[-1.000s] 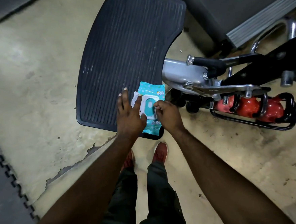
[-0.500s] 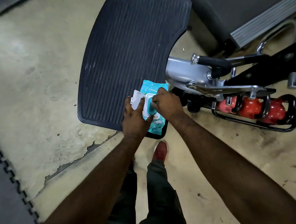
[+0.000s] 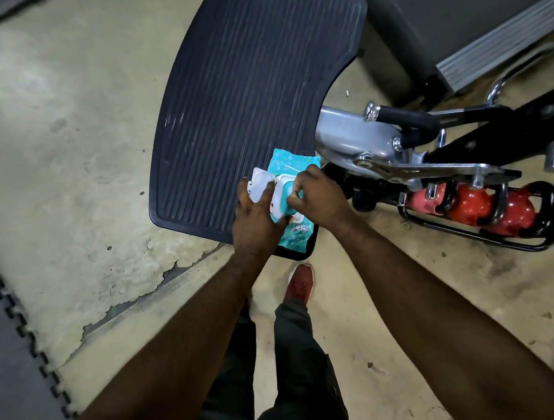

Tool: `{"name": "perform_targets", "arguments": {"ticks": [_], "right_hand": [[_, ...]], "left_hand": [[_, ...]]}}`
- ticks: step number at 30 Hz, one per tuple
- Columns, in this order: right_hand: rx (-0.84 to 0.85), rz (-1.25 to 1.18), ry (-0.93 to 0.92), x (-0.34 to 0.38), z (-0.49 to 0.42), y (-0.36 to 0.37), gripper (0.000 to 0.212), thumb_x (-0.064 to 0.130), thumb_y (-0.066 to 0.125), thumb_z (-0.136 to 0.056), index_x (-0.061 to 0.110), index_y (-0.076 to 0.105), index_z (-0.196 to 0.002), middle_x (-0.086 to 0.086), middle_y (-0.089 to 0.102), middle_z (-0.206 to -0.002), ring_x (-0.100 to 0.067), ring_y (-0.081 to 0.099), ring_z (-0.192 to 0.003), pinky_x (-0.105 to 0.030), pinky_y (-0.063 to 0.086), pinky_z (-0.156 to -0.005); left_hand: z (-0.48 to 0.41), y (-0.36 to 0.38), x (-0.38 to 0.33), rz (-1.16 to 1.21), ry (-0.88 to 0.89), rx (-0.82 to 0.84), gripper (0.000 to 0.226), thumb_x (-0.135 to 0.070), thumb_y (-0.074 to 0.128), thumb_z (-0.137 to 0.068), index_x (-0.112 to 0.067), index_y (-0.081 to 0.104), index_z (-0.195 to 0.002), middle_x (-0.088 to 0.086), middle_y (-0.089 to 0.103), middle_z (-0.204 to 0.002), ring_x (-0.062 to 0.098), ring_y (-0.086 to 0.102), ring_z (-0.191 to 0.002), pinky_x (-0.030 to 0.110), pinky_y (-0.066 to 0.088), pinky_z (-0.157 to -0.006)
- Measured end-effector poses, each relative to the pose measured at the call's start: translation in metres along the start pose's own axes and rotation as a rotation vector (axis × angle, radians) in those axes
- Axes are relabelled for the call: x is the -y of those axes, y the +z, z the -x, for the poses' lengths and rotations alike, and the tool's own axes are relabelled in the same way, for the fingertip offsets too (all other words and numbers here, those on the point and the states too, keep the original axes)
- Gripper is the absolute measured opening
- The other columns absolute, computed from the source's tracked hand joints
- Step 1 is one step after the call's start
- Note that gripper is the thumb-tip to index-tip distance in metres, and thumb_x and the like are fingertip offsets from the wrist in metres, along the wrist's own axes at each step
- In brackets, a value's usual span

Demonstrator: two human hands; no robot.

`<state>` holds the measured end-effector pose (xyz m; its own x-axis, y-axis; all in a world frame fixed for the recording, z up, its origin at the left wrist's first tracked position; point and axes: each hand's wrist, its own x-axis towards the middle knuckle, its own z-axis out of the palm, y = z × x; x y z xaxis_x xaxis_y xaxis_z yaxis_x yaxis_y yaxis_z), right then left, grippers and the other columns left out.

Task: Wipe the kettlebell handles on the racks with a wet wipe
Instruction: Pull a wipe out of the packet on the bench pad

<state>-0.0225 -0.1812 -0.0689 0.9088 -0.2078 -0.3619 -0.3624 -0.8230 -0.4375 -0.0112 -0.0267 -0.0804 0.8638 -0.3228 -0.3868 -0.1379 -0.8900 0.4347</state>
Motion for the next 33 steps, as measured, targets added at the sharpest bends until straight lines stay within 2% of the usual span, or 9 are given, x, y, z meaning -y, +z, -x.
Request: {"name": "perform_targets", "arguments": {"ticks": [2, 4, 6, 11, 16, 19, 23, 29, 33], "right_hand": [[-0.019, -0.066, -0.009, -0.002, 0.003, 0.003, 0.013, 0.025, 0.065, -0.082, 0.016, 0.065, -0.091, -0.005, 0.055, -0.105, -0.023, 0.06, -0.095, -0.032, 0.047, -0.081], [-0.01, -0.067, -0.022, -0.003, 0.004, 0.004, 0.022, 0.023, 0.066, -0.085, 0.015, 0.068, -0.105, -0.007, 0.056, -0.111, -0.024, 0.059, -0.101, -0.031, 0.046, -0.086], [0.014, -0.014, -0.03, -0.003, 0.004, 0.002, 0.026, 0.024, 0.065, -0.088, 0.016, 0.071, -0.112, -0.006, 0.057, -0.114, -0.024, 0.059, -0.101, -0.03, 0.045, -0.083], [-0.022, 0.126, -0.041, 0.003, 0.001, 0.002, 0.02, 0.026, 0.054, -0.094, 0.016, 0.069, -0.103, -0.006, 0.055, -0.111, -0.026, 0.06, -0.096, -0.03, 0.042, -0.071], [0.053, 0.154, -0.071, 0.0, 0.001, 0.002, 0.029, 0.018, 0.063, -0.087, 0.01, 0.059, -0.115, -0.009, 0.051, -0.122, -0.029, 0.056, -0.109, -0.038, 0.049, -0.085], [0.104, 0.106, -0.107, -0.008, 0.002, 0.007, 0.026, 0.012, 0.062, -0.086, 0.008, 0.058, -0.112, -0.011, 0.05, -0.121, -0.03, 0.054, -0.11, -0.037, 0.047, -0.087], [0.041, -0.005, -0.016, -0.013, 0.005, 0.013, 0.024, 0.006, 0.06, -0.085, 0.008, 0.057, -0.11, -0.012, 0.05, -0.121, -0.031, 0.055, -0.108, -0.036, 0.048, -0.086], [-0.056, 0.0, -0.059, -0.014, 0.009, 0.019, 0.014, 0.022, 0.053, -0.095, 0.015, 0.056, -0.107, -0.007, 0.053, -0.117, -0.028, 0.057, -0.102, -0.036, 0.05, -0.076], [-0.071, 0.122, -0.084, -0.02, 0.006, 0.018, 0.009, 0.02, 0.053, -0.093, 0.016, 0.058, -0.1, -0.008, 0.055, -0.108, -0.029, 0.058, -0.096, -0.035, 0.047, -0.075]], "left_hand": [[-0.001, -0.001, 0.002, 0.006, -0.006, -0.003, 0.083, -0.062, 0.064, -0.082, -0.037, 0.025, -0.151, 0.012, 0.005, -0.162, 0.035, 0.03, -0.142, 0.049, 0.044, -0.103], [0.0, 0.0, 0.003, -0.001, -0.002, -0.014, 0.083, -0.061, 0.065, -0.082, -0.038, 0.026, -0.151, 0.01, 0.003, -0.163, 0.034, 0.025, -0.145, 0.049, 0.044, -0.102], [0.002, 0.003, 0.001, -0.011, 0.021, -0.045, 0.083, -0.06, 0.067, -0.081, -0.039, 0.028, -0.15, 0.01, 0.0, -0.164, 0.035, 0.022, -0.146, 0.048, 0.045, -0.101], [0.001, 0.001, -0.003, -0.014, 0.061, -0.088, 0.079, -0.06, 0.067, -0.081, -0.036, 0.034, -0.149, 0.012, -0.002, -0.164, 0.037, 0.019, -0.146, 0.049, 0.036, -0.109], [-0.003, -0.001, -0.005, -0.044, 0.049, -0.067, 0.078, -0.065, 0.061, -0.082, -0.037, 0.032, -0.149, 0.01, -0.006, -0.164, 0.036, 0.014, -0.147, 0.051, 0.034, -0.112], [-0.003, 0.001, -0.004, -0.076, 0.038, -0.04, 0.08, -0.068, 0.059, -0.082, -0.037, 0.029, -0.15, 0.009, -0.007, -0.164, 0.035, 0.012, -0.148, 0.052, 0.032, -0.114], [-0.001, 0.002, -0.005, -0.073, 0.054, -0.037, 0.08, -0.067, 0.059, -0.082, -0.035, 0.03, -0.15, 0.01, -0.005, -0.164, 0.035, 0.013, -0.148, 0.051, 0.03, -0.114], [0.0, 0.0, -0.006, -0.066, 0.065, -0.03, 0.079, -0.067, 0.058, -0.084, -0.036, 0.027, -0.15, 0.008, -0.006, -0.164, 0.034, 0.011, -0.149, 0.05, 0.027, -0.116], [-0.001, 0.003, -0.008, -0.089, 0.103, -0.037, 0.077, -0.066, 0.062, -0.082, -0.037, 0.031, -0.147, 0.009, -0.003, -0.164, 0.034, 0.015, -0.148, 0.05, 0.031, -0.114]]}}
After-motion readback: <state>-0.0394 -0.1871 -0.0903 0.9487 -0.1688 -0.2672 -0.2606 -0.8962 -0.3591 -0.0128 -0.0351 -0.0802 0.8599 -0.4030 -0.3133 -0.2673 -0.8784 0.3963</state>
